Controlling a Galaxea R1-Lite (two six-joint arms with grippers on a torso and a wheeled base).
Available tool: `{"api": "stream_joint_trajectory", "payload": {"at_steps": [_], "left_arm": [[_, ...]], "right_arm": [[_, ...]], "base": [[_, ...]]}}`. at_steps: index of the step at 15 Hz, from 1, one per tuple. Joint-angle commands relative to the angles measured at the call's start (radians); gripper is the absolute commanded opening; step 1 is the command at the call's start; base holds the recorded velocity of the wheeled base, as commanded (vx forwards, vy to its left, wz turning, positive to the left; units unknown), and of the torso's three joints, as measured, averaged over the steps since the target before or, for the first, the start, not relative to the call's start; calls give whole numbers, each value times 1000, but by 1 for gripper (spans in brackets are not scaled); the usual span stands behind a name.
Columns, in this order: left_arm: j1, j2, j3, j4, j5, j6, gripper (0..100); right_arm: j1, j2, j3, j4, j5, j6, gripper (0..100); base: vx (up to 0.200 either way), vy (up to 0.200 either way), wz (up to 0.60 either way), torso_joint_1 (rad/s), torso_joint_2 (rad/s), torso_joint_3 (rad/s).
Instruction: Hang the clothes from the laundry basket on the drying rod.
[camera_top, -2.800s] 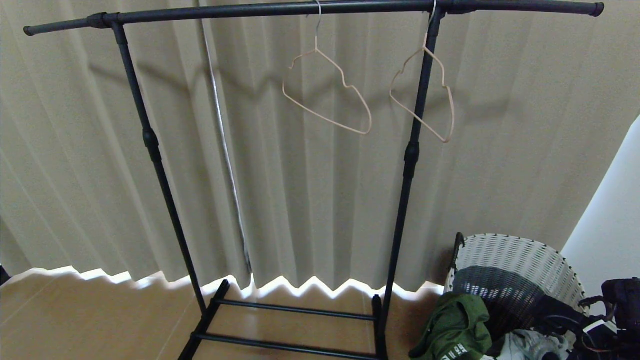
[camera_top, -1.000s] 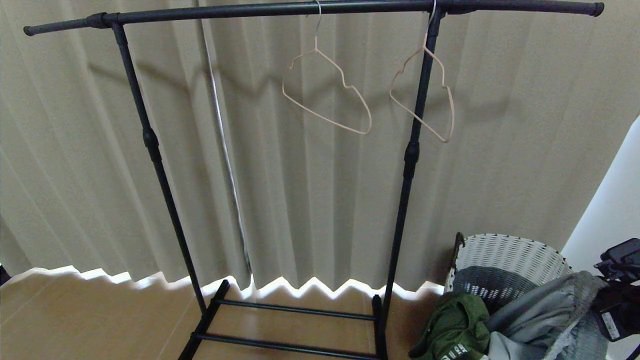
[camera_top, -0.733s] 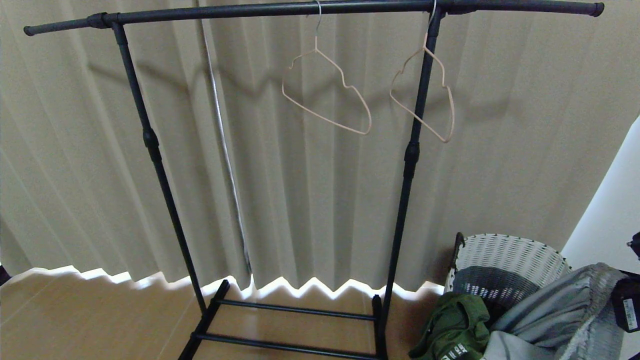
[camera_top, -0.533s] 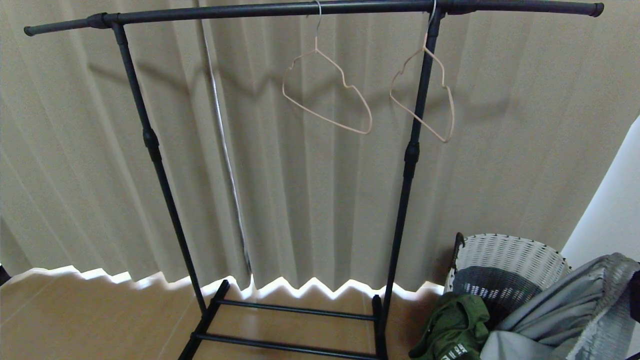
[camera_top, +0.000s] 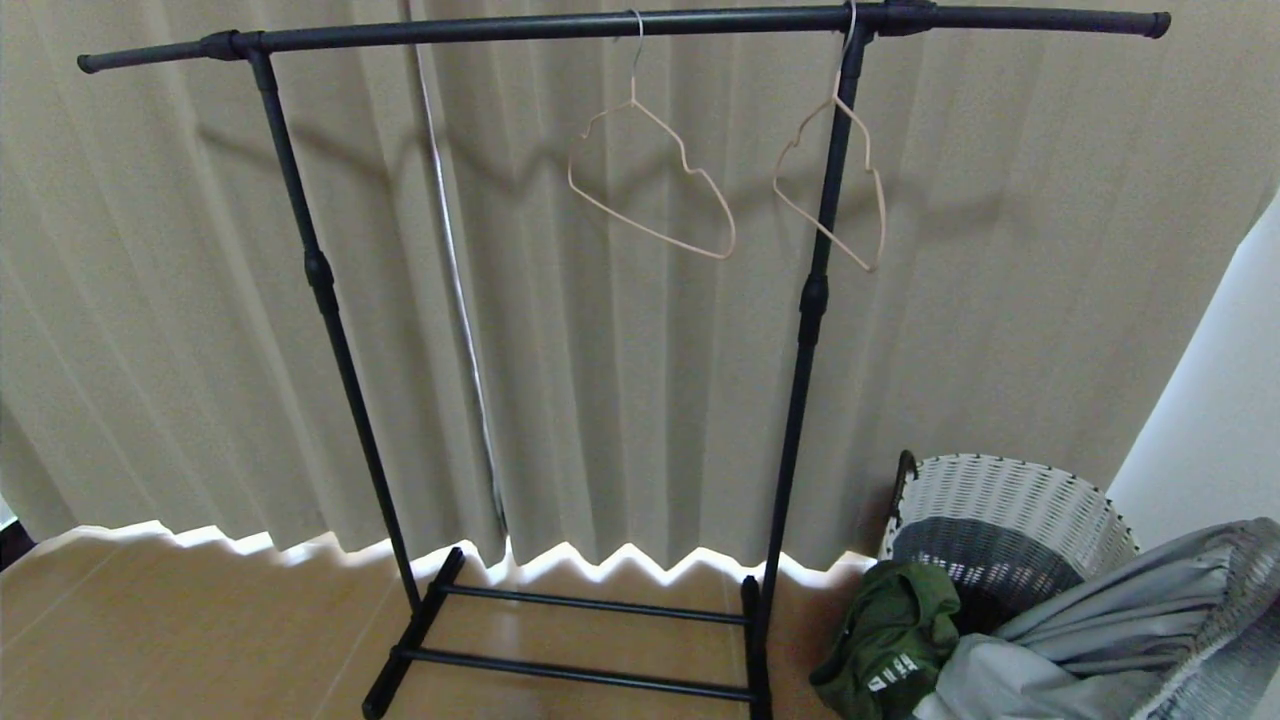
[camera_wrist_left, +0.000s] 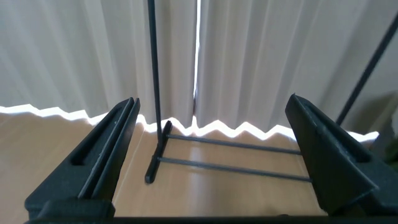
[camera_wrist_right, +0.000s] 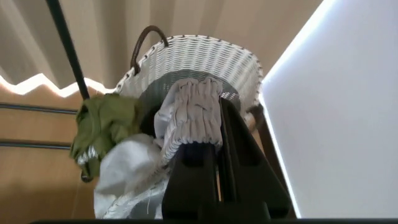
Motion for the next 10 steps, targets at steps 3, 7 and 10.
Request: {"api": "stream_joint_trajectory", "payload": {"at_steps": [3, 7, 10], "left_arm": [[1, 0, 0, 0, 0, 0, 100], [1, 0, 0, 0, -1, 1, 100], [1, 0, -1, 0, -1, 0, 100]], "right_arm": [[0, -4, 20, 2, 0, -2, 0], [4, -4, 26, 3, 0, -2, 0], [6, -4, 41, 3, 11, -4, 0]], "base": [[-200, 0, 0, 4, 6, -1], [-100, 0, 0, 0, 2, 5], [0, 0, 0, 0, 0, 0]]}}
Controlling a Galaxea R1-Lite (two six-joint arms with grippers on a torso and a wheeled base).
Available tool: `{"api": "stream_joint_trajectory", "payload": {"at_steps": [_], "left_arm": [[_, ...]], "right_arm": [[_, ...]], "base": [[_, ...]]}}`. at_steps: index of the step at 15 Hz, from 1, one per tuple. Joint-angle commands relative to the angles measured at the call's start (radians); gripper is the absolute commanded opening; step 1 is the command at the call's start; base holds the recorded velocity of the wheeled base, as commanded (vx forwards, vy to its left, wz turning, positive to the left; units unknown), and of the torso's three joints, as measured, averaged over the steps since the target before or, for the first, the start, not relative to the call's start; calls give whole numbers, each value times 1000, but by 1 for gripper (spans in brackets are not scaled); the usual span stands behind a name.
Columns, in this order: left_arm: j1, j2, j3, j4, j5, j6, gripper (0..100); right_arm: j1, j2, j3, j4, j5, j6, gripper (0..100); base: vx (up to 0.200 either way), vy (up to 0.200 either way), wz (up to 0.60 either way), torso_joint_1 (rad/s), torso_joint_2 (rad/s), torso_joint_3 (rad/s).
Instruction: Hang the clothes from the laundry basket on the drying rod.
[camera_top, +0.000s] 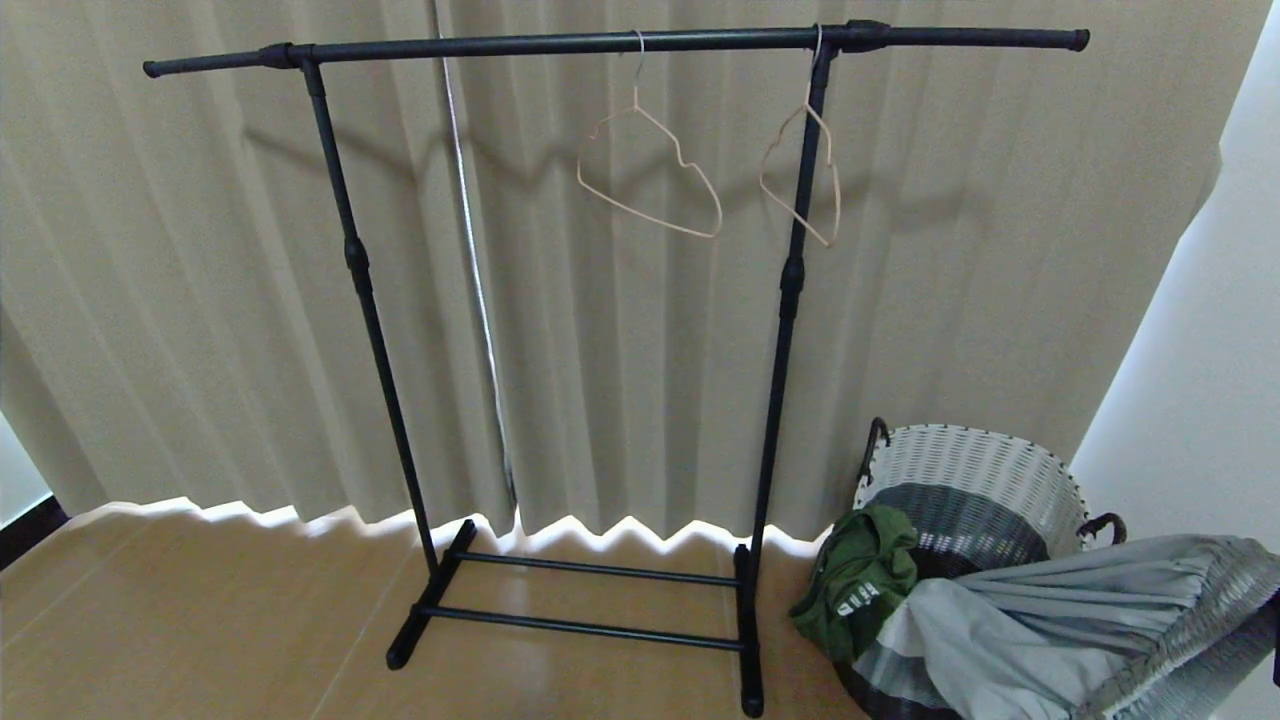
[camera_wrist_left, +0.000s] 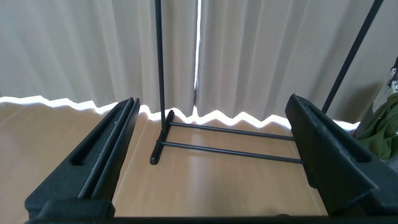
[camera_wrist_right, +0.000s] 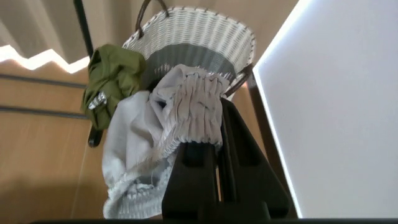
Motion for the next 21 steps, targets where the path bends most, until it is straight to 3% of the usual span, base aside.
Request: {"api": "stream_joint_trajectory", "payload": {"at_steps": [1, 4, 9, 21], "left_arm": [[0, 0, -1, 0, 0, 0, 100], [0, 0, 0, 0, 0, 1, 100], [0, 0, 0, 0, 2, -2, 100], [0, 0, 0, 0, 0, 13, 100]], "right_arm": [[4, 2, 13, -1, 4, -3, 0], [19, 2, 13, -1, 4, -3, 0], [27, 9, 15, 0, 4, -3, 0], [65, 2, 11, -1, 4, -17, 0]], "base": [[0, 0, 0, 0, 0, 0], [0, 0, 0, 0, 0, 0], [0, 200, 0, 9, 5, 3], [0, 0, 0, 0, 0, 0]]}}
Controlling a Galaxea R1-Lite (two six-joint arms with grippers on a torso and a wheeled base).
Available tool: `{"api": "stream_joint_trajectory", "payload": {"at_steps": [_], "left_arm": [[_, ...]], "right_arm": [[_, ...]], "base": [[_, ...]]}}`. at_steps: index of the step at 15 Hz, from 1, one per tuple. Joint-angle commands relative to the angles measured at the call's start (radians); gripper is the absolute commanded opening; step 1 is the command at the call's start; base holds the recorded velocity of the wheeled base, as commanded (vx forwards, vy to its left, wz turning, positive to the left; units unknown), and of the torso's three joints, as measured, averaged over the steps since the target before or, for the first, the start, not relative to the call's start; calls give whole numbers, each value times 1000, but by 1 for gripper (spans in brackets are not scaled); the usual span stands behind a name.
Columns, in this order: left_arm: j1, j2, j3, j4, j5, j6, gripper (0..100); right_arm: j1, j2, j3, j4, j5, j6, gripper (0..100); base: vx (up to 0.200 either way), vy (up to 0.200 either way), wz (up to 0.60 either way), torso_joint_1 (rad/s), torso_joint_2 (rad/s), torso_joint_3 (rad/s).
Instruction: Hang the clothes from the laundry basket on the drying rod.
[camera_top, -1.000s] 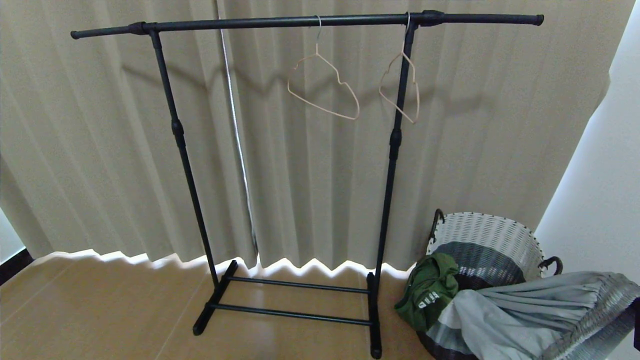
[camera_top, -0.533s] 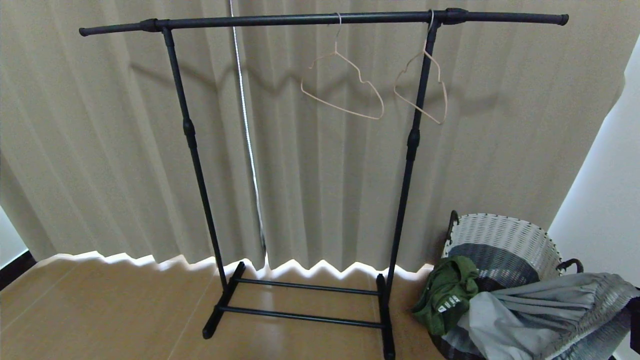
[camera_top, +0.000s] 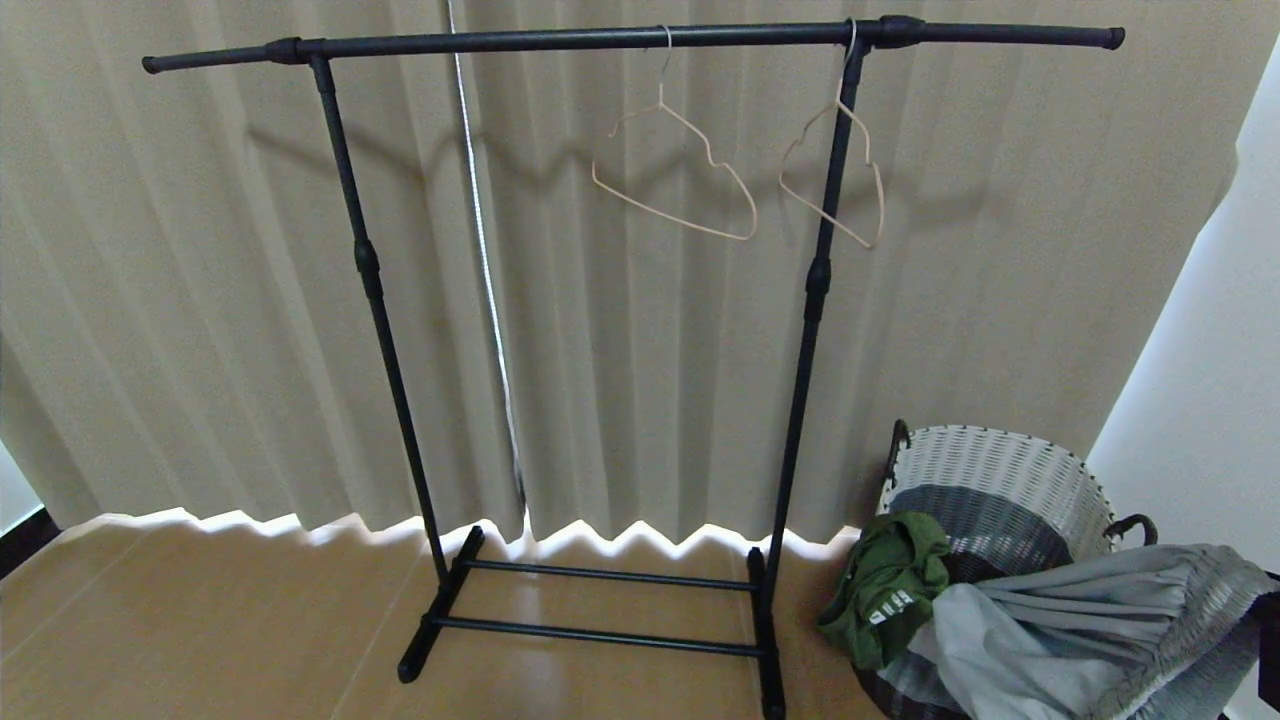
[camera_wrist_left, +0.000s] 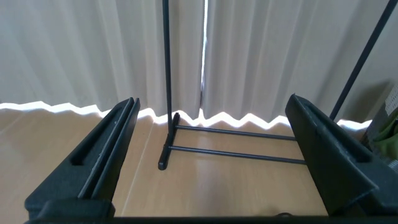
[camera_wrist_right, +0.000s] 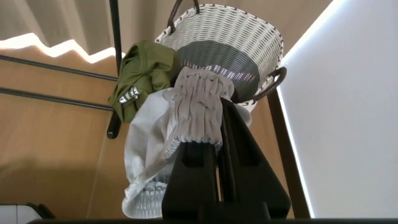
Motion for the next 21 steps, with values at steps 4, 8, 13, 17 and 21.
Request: {"api": "stream_joint_trajectory", "payload": {"at_steps": [4, 8, 13, 17, 21], "left_arm": [[0, 0, 2, -5, -3, -1, 100], [0, 1, -11, -78, -29, 5, 100], [0, 0, -8, -78, -30, 30, 100], [-1, 0, -21, -78, -30, 30, 100], [-1, 1, -52, -75, -46, 38, 100]], "right_arm": [[15, -1, -3, 0, 0, -3, 0], [42, -12, 2, 1, 0, -3, 0], [62, -32, 9, 1, 0, -3, 0], [64, -35, 9, 1, 0, -5, 0], [73, -39, 9, 1, 0, -3, 0]], "base": [[0, 0, 0, 0, 0, 0], [0, 0, 0, 0, 0, 0], [0, 0, 0, 0, 0, 0], [0, 0, 0, 0, 0, 0], [0, 0, 0, 0, 0, 0]]}}
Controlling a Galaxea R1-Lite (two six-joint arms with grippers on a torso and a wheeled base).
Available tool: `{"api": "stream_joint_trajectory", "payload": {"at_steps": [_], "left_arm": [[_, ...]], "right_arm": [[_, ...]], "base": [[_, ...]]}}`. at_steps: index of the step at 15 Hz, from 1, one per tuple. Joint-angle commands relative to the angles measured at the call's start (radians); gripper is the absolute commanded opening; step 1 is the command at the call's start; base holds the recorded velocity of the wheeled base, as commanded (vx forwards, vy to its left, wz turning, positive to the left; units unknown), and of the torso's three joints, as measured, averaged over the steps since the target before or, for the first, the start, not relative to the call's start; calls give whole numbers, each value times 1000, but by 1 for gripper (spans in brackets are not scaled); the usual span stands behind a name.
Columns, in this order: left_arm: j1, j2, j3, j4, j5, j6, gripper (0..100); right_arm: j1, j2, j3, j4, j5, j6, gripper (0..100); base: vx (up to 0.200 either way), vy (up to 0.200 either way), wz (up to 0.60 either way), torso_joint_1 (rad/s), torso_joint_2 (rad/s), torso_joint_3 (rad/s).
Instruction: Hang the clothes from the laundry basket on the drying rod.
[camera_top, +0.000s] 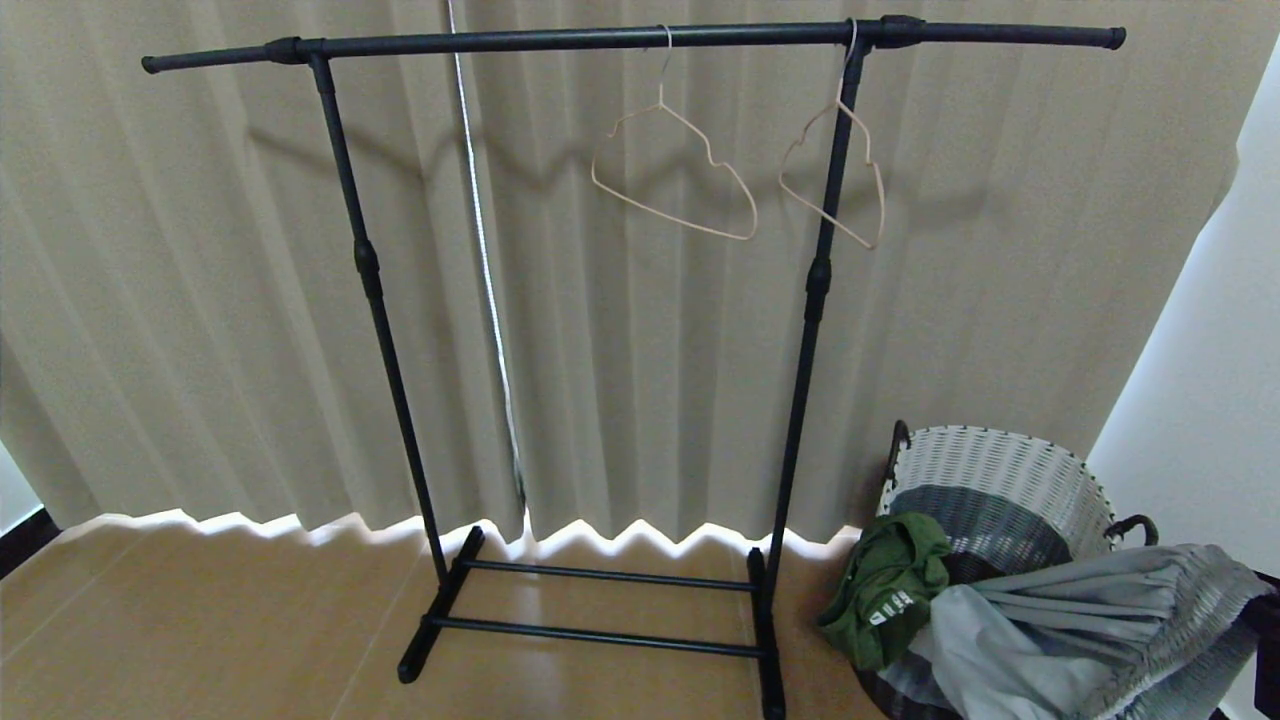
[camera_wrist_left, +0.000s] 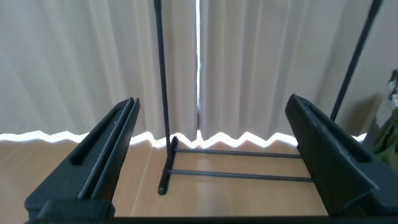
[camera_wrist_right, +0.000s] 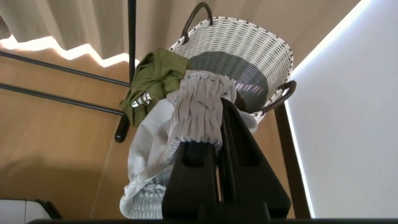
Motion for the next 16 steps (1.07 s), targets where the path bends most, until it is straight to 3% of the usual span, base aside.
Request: {"api": "stream_joint_trajectory", "payload": {"at_steps": [1, 4, 8, 11, 12, 16], "left_arm": [[0, 5, -34, 5, -42, 13, 100], [-8, 86, -97, 5, -124, 19, 100], [-26, 357, -234, -1, -190, 21, 100], [-103, 575, -344, -5, -195, 16, 100], [-106, 580, -346, -6, -195, 16, 100], [-291, 926, -475, -147, -187, 10, 100]], "right_arm": [[13, -1, -1, -1, 0, 0, 0], [43, -1, 12, 1, 3, 0, 0], [75, -1, 10, 2, 5, 0, 0], [98, -1, -8, 1, 12, 1, 0], [98, -1, -8, 1, 12, 1, 0], [127, -6, -79, 45, 20, 4, 0]], "base": [[0, 0, 0, 0, 0, 0], [0, 0, 0, 0, 0, 0], [0, 0, 0, 0, 0, 0], [0, 0, 0, 0, 0, 0], [0, 0, 0, 0, 0, 0], [0, 0, 0, 0, 0, 0]]}}
